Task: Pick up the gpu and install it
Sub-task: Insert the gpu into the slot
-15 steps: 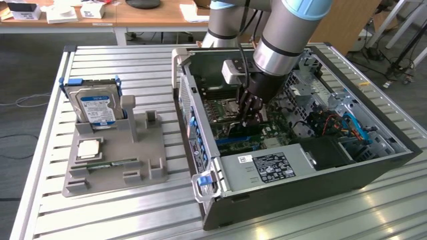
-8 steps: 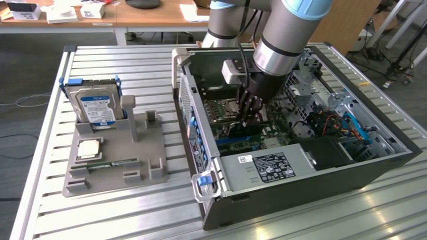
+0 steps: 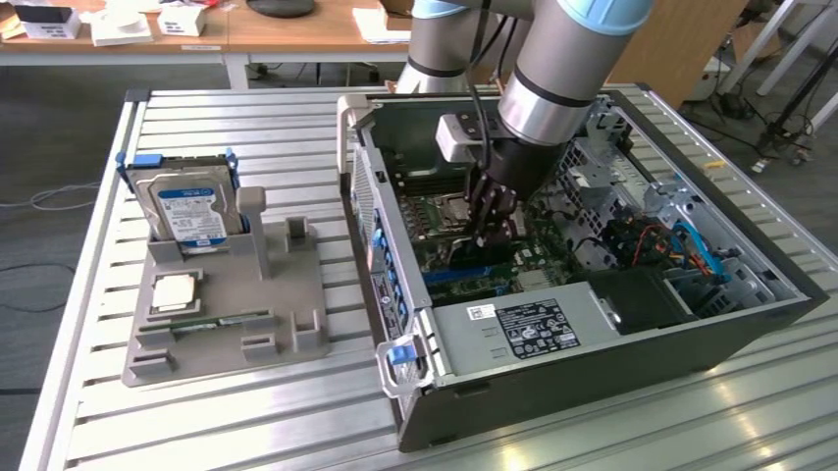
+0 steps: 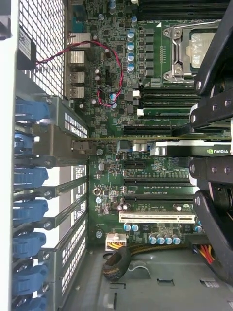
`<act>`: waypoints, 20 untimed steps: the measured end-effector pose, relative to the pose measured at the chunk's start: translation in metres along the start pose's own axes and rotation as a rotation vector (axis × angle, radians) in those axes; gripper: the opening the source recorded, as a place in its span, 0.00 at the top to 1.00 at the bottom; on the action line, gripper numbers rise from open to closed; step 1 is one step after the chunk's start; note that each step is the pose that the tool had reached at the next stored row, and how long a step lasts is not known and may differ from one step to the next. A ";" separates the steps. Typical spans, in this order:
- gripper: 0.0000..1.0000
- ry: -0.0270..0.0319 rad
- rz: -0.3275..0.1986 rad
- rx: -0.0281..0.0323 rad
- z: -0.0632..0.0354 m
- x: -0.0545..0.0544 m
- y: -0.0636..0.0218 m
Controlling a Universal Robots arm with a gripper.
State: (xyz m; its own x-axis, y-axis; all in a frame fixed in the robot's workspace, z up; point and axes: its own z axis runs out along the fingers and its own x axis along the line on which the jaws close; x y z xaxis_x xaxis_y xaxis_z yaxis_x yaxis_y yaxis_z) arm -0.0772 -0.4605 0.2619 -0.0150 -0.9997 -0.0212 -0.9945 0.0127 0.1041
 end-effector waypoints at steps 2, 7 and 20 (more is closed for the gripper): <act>0.73 -0.0002 0.000 0.0001 -0.0001 0.000 0.0000; 0.73 0.0001 0.000 -0.0001 -0.0002 0.000 0.0003; 0.73 0.0001 0.000 -0.0001 0.0000 0.000 0.0013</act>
State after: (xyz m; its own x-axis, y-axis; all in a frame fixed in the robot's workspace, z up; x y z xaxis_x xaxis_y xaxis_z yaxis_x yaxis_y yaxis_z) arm -0.0785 -0.4605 0.2621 -0.0149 -0.9997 -0.0211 -0.9945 0.0126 0.1041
